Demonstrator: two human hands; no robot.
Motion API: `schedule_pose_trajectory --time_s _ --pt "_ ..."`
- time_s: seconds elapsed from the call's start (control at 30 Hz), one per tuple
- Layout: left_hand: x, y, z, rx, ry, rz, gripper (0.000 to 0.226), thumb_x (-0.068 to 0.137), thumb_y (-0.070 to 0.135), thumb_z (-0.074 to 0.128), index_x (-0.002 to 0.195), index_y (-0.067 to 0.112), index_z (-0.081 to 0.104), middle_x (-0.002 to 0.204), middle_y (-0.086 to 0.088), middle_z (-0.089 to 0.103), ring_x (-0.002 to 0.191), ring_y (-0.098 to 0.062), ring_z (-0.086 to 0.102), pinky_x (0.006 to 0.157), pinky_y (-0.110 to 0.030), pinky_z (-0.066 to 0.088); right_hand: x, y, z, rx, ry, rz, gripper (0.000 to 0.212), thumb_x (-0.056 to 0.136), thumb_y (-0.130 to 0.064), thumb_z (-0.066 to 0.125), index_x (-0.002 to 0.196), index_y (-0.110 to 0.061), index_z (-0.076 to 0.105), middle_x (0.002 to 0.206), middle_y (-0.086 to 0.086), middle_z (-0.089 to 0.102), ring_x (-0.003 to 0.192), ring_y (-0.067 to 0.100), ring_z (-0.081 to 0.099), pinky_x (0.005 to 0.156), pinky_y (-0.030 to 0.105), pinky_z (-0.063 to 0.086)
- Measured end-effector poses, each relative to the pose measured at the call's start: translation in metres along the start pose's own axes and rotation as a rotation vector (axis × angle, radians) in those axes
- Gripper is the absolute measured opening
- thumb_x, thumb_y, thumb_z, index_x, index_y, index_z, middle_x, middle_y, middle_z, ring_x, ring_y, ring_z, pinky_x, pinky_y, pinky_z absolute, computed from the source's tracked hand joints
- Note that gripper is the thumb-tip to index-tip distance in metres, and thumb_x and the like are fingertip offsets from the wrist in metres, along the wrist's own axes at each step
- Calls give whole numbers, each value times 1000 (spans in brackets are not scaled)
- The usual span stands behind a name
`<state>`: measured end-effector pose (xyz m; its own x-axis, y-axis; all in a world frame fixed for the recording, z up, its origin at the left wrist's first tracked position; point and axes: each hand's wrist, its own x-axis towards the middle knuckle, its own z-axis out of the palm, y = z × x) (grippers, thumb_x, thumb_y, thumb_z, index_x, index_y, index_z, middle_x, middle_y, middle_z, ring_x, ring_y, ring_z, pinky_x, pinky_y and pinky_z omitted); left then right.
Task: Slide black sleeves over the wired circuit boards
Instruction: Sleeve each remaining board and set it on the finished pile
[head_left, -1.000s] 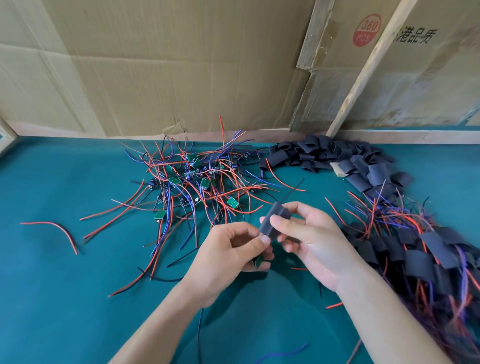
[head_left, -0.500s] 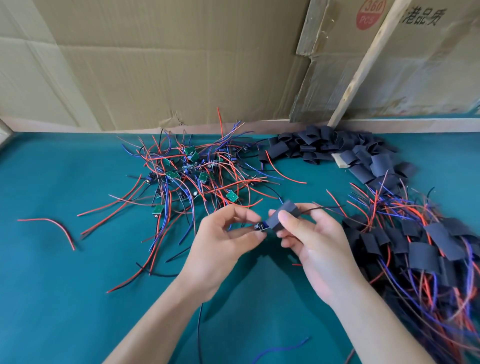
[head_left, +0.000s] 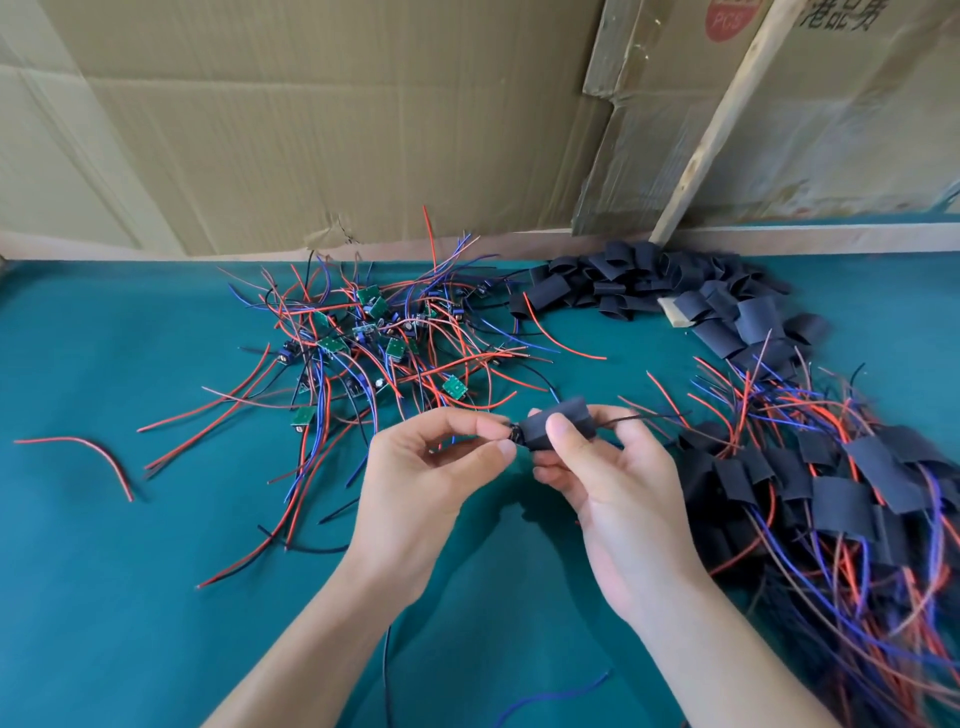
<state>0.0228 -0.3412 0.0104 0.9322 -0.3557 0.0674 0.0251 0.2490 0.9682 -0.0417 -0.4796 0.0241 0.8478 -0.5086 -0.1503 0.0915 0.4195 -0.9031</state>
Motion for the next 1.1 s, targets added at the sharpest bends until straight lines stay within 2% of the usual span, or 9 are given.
schedule_pose_trajectory --time_s 0.23,0.4,0.5,0.63,0.73,0.83,0.93,1.0,1.1 --pt "2 5 0 -343 16 -138 16 64 5 81 79 12 79 85 -6 74 81 -16 71 78 -21 58 -1 -3 3 232 -99 142 27 76 -15 75 97 -7 61 102 18 76 85 21 73 76 26 60" --pt "1 4 2 -381 7 -204 14 66 3 78 77 12 79 85 -7 75 78 -14 72 72 -18 57 -1 -4 0 266 -154 181 31 75 -13 77 102 -5 64 98 15 75 85 21 73 76 25 60" --pt "0 3 1 -193 0 -124 12 68 11 84 78 15 80 90 -9 77 85 -17 71 81 -26 55 -2 -3 2 279 -148 221 37 75 -13 77 107 -2 63 98 14 75 84 19 74 74 23 60" --pt "-2 0 2 133 13 58 7 79 20 78 86 21 81 95 -4 78 97 -21 71 96 -41 53 -3 -4 3 301 -153 251 24 79 -15 74 100 -5 66 100 14 76 84 17 75 73 23 60" --pt "-4 -1 6 294 -15 132 13 81 23 74 89 31 81 97 7 74 99 -15 70 88 -33 55 -2 -9 1 280 -140 257 13 83 -15 71 94 -9 71 111 19 76 84 20 74 72 25 61" --pt "-4 -2 8 325 -76 130 16 80 19 73 91 29 80 96 10 71 93 -9 69 74 -17 50 -1 -17 0 138 -95 215 13 94 -15 62 99 -7 71 99 16 77 75 20 71 66 25 60" --pt "-8 -1 10 284 -178 107 17 81 14 72 92 24 81 98 6 71 90 -11 69 74 -16 51 0 -35 -9 -99 -55 119 21 98 -10 56 92 -7 76 82 9 72 64 15 61 57 22 52" --pt "-8 -1 10 295 -223 63 14 82 17 71 90 24 80 95 4 73 85 -13 69 75 -20 52 -1 -58 -26 -243 -44 51 21 92 -8 60 86 -8 80 79 10 70 59 16 58 51 22 48" --pt "-8 -2 8 387 -272 -27 12 80 24 69 89 26 78 82 4 74 71 -8 66 68 -18 48 -6 -105 -55 -667 -26 -96 33 67 -33 71 97 -24 82 70 2 66 51 13 53 44 20 42"
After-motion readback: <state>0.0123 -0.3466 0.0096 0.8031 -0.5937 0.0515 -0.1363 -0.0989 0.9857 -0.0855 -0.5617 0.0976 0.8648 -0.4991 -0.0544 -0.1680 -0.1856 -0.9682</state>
